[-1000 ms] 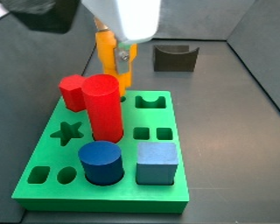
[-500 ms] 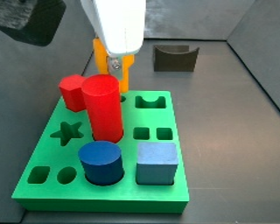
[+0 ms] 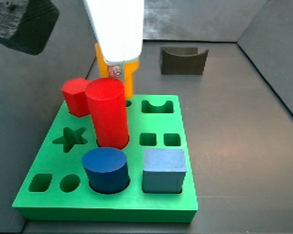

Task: Pick up the 3 prong object. Move up. Place the 3 prong object on the fixture. Regrasp the 3 prong object. Move to above the board. Insert the 3 prong object.
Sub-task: Insert the 3 prong object.

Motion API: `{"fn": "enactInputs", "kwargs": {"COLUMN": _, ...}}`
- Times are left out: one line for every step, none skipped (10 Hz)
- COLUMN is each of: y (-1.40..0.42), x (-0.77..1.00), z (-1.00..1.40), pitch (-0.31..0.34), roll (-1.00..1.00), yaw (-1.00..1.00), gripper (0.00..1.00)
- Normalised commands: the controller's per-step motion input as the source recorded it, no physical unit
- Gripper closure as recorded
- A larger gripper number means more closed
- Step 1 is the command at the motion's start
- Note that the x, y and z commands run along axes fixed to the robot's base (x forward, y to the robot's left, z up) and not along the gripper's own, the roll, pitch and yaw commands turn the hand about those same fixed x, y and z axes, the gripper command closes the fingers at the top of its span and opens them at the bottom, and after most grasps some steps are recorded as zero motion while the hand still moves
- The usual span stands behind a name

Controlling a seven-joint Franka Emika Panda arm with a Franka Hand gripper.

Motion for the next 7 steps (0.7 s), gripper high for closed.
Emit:
{"fn": "enactInputs", "kwargs": {"y": 0.00, "x": 0.00, "z": -0.74, "pitch": -0.060, "roll": 0.17, "yaw": -0.38, "gripper": 1.00}}
{"fn": "enactInputs", "kwargs": {"y": 0.00, "x": -0.01, "z": -0.97, "pitch": -0.076, "roll": 0.09, "yaw": -0.31, "gripper": 1.00}}
{"fn": "enactInputs", "kwargs": {"y": 0.00, "x": -0.02, "z": -1.00, "pitch": -0.059, "roll": 0.05, "yaw": -0.28, "gripper": 1.00}}
{"fn": "enactInputs", "kwargs": {"y": 0.17, "x": 0.02, "z": -0.81, "pitch": -0.029, "roll": 0.03, "yaw": -0.03, "gripper": 1.00}}
{"fn": "enactInputs", "kwargs": {"y": 0.22, "x": 0.04, "z": -0.69, "pitch": -0.013, "roll": 0.01, "yaw": 0.00, "gripper": 1.00}}
{"fn": "enactInputs", "kwargs": {"y": 0.15, "x": 0.00, "z": -0.76, "pitch": -0.007, "roll": 0.00, "yaw": 0.00, "gripper": 1.00}}
{"fn": "enactInputs", "kwargs": {"y": 0.00, "x": -0.05, "z": -0.67, "pitch": -0.086, "roll": -0.05, "yaw": 0.09, "gripper": 1.00}}
